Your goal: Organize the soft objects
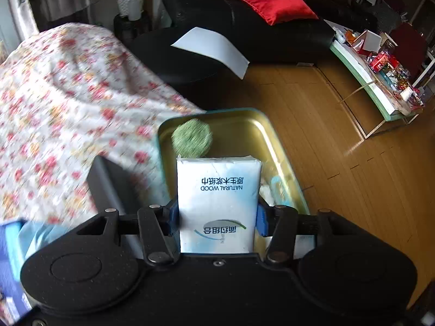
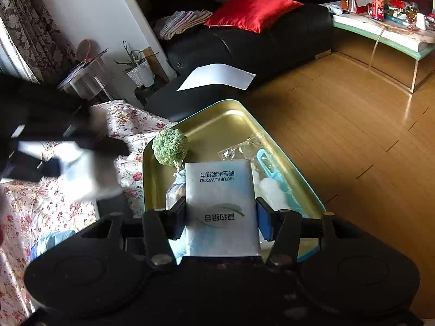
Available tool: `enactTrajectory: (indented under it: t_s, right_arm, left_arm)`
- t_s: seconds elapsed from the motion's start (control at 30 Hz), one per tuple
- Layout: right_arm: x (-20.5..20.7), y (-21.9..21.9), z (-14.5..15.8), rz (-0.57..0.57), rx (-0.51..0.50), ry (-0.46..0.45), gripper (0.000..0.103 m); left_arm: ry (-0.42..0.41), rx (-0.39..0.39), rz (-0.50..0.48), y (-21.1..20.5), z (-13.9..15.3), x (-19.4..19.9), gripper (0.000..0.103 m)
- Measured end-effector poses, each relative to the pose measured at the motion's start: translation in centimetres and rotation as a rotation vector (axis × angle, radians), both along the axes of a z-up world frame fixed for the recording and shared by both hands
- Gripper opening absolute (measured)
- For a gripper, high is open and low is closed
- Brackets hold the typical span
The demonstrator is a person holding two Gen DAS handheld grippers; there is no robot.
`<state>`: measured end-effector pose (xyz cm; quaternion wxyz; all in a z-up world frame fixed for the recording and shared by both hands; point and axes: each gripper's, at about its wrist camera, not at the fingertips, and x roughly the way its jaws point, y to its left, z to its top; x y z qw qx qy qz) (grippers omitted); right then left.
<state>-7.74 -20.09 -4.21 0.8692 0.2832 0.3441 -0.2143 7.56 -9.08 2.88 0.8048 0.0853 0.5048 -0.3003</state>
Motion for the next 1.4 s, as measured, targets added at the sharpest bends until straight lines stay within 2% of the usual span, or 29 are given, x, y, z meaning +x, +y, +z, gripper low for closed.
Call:
enactTrajectory:
  t_s: [0.37,0.57,0.6,0.67,0.7,0.87,1.07,1.4]
  right_arm:
    - [0.9,-1.4,-1.5,-0.038,0.088,0.013,0.051]
    - [1.6,-1.0,-1.7,-0.038,0.057,0.034,0.053]
    - [1.9,-0.9,-1.7,-0.04,0.052,0.034,0.053]
    - [1.8,-1.0,-1.7,-0.051,0.05,0.03,0.065]
    - [1.8,-1.1,-1.6,-0.054,0.053,0.026,0.065]
    - [1.6,-1.6,-1.9,-0.054,0.09,0.017,0.064]
    - [2.0,-1.2,-2.0,-0.044,0.076,0.03,0.064]
    - [2.7,0.0,-2.0,-0.012,0.016,0.055,0.064]
  left_arm:
    - [-0.013,0.047,-0.038,-6.5,-2.2,2.9,0.05]
    - [0.006,0.071,-0.031,-8.3,-3.9,4.4,0.051]
    - [0.003,0.074,-0.027,-8.4,-4.1,4.5,0.053]
    - [-0.004,0.081,-0.017,-8.4,-4.4,4.7,0.063]
    - [-0.005,0.081,-0.012,-8.4,-4.5,4.7,0.066]
    - [0.007,0.085,-0.006,-7.6,-4.7,5.1,0.066]
    - [0.017,0.081,-0.011,-5.4,-4.0,5.1,0.066]
    - [-0.021,0.079,-0.001,2.8,-0.5,4.5,0.066]
